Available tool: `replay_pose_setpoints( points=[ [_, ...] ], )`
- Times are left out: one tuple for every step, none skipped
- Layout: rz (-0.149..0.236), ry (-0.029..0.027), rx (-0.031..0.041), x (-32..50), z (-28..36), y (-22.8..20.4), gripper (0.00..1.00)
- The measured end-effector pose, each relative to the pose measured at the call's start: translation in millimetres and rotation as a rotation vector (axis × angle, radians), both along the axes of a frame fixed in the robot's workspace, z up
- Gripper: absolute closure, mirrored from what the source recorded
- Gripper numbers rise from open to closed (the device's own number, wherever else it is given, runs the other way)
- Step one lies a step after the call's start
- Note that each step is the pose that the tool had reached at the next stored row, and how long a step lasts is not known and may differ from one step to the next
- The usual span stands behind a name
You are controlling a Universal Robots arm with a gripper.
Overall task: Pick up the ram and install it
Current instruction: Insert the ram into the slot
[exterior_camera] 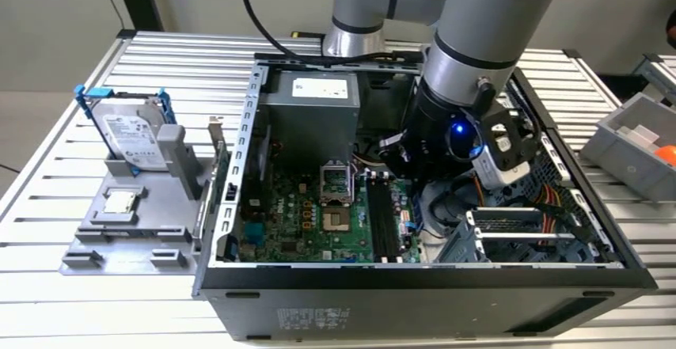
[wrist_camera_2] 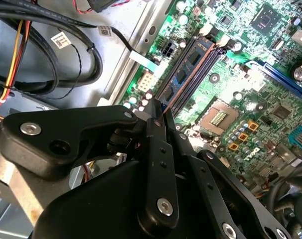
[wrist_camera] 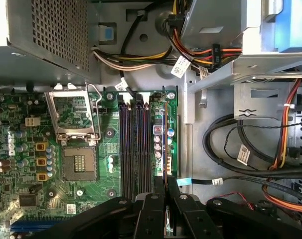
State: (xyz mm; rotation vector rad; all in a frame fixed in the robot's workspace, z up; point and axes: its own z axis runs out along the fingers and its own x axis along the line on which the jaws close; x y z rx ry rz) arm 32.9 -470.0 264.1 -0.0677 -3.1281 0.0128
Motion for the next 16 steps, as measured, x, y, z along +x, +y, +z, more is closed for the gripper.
replay_pose_setpoints(
  points=[
    [0.0,0.0001,-0.0002,0.0,-0.6,0.0,1.0],
    [0.0,0.0001,-0.0001,0.0,-1.7,0.0,1.0],
    [0.0,0.0,-0.0002,0.0,-3.2,0.1,1.0],
    [0.0,0.0001,-0.0002,0.0,-4.9,0.1,1.0],
    [0.0,0.0,-0.0002,0.0,-6.7,0.1,1.0],
    [0.0,0.0001,-0.0003,0.0,-8.5,0.1,1.0],
    [0.0,0.0,-0.0002,0.0,-10.1,0.2,1.0],
    [0.0,0.0,-0.0001,0.0,-11.8,0.4,1.0],
    [0.0,0.0001,-0.0002,0.0,-13.3,0.5,1.0],
    [0.0,0.0001,-0.0003,-0.1,-14.5,0.6,1.0],
    [0.0,0.0001,-0.0002,-0.3,-15.7,0.7,1.0],
    [0.0,0.0001,-0.0002,-0.6,-16.8,0.8,1.0],
    [0.0,0.0,-0.0002,-0.9,-17.9,1.0,1.0],
    [0.0,0.0,-0.0001,-1.4,-19.0,1.2,1.0],
    [0.0,0.0001,-0.0002,-1.8,-20.0,1.3,1.0],
    [0.0,0.0001,-0.0002,-2.2,-21.1,1.4,1.0]
  ],
)
